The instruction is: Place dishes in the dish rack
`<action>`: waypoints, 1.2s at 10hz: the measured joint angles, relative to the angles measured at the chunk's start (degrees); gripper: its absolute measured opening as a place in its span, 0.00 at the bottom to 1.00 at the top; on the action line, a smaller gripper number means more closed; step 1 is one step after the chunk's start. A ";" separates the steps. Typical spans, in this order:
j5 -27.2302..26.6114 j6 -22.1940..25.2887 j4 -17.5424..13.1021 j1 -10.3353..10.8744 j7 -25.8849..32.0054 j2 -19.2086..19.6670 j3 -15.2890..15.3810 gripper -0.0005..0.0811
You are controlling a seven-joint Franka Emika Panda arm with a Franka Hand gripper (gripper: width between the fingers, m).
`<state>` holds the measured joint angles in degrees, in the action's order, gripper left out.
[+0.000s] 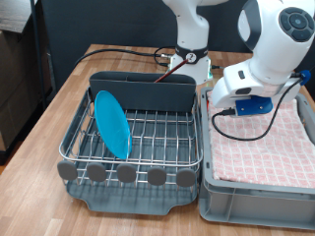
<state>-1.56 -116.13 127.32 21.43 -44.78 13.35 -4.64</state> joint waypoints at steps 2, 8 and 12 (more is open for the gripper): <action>-0.17 -1.28 1.24 -0.04 -0.01 -0.01 -0.09 0.99; -0.60 -2.39 2.10 -0.05 -0.04 -0.19 -0.77 0.48; -0.95 -2.08 1.77 -0.05 -0.06 -0.86 -1.19 0.09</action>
<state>-2.50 -118.21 129.09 21.38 -44.85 12.49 -5.83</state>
